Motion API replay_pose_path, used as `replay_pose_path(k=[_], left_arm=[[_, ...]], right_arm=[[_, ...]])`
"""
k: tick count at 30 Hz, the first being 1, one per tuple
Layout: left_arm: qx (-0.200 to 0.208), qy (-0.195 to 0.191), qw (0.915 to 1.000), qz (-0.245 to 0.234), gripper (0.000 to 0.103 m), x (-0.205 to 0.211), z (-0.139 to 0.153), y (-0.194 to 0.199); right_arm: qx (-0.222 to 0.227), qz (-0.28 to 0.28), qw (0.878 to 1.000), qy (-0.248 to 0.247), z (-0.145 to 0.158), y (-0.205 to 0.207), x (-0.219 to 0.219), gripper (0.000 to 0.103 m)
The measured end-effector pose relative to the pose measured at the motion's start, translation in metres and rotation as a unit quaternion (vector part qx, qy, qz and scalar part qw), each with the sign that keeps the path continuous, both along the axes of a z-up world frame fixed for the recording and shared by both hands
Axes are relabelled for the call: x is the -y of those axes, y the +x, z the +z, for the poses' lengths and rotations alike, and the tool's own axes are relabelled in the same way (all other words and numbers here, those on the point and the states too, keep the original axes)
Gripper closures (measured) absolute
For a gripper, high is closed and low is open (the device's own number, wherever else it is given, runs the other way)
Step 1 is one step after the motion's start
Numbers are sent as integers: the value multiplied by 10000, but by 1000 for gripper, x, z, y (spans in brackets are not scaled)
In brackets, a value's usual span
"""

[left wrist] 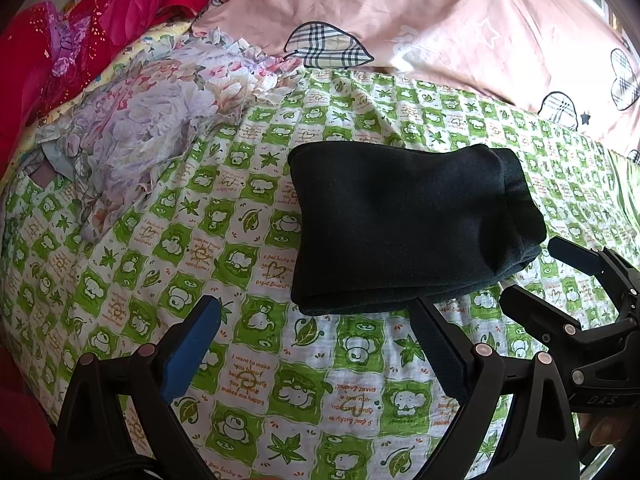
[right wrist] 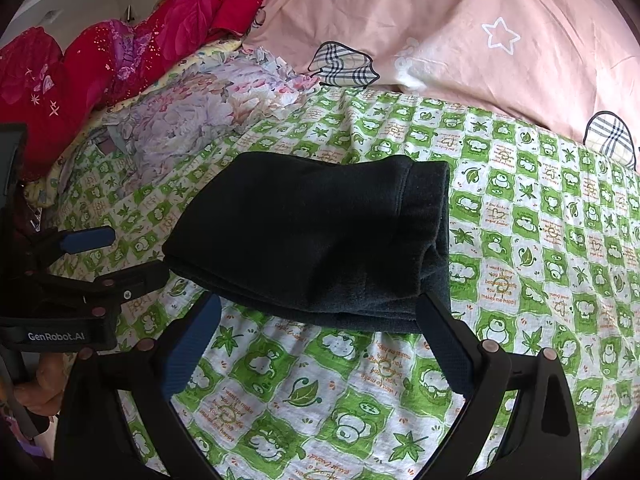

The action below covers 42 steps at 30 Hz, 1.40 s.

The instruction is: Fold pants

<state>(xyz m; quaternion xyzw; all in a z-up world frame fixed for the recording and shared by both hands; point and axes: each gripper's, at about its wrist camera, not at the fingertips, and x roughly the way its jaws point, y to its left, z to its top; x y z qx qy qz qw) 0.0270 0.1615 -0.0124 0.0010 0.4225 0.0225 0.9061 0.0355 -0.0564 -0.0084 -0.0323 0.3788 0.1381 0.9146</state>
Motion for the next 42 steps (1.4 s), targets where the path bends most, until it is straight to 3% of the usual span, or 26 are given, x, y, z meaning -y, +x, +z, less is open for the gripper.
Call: replay_pose_path(k=[42], left_arm=[[28,26,10000,-90,6,0,2,4]], right_arm=[[3,0,10000,28,3,3,1,5]])
